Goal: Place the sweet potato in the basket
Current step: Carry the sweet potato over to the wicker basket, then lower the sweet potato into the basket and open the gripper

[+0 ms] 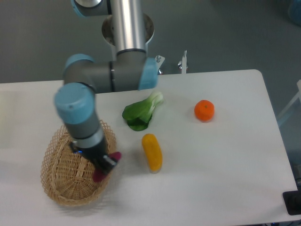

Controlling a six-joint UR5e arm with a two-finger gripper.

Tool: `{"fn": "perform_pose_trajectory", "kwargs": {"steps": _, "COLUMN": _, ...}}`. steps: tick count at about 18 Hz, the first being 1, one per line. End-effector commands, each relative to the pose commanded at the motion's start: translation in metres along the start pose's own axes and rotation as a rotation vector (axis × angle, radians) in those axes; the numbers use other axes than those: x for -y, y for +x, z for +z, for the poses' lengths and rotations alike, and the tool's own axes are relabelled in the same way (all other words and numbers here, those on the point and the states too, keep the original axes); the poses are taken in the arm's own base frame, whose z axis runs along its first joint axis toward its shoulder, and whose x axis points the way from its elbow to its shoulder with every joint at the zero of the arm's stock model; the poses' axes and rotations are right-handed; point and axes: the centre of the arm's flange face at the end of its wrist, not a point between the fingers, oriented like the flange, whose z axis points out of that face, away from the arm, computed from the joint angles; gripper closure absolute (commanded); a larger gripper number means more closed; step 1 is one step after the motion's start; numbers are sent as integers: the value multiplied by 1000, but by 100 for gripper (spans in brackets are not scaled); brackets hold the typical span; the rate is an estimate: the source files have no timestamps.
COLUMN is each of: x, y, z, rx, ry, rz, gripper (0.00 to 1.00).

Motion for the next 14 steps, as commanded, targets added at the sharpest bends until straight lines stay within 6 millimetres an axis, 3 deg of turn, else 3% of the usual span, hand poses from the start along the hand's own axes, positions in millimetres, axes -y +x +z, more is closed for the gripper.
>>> {"fn": "perform_pose_trajectory", "kwargs": {"steps": 3, "x": -1, "y": 18, "z": 13, "rx": 7, "ry": 14, "rz": 13, "gripper": 65}}
{"fn": "perform_pose_trajectory", "kwargs": {"steps": 5, "x": 0, "y": 21, "z": 15, "rx": 3, "ry": 17, "rz": 23, "gripper": 48}}
{"fn": "perform_pose_trajectory", "kwargs": {"steps": 6, "x": 1, "y": 21, "z": 14, "rx": -1, "ry": 22, "rz": 28, "gripper": 36}}
{"fn": "perform_pose_trajectory", "kwargs": {"steps": 8, "x": 3, "y": 24, "z": 13, "rx": -5, "ry": 26, "rz": 34, "gripper": 0}}
{"fn": "perform_pose_trajectory", "kwargs": {"steps": 14, "x": 8, "y": 16, "z": -5, "rx": 4, "ry": 65, "rz": 28, "gripper": 0}}
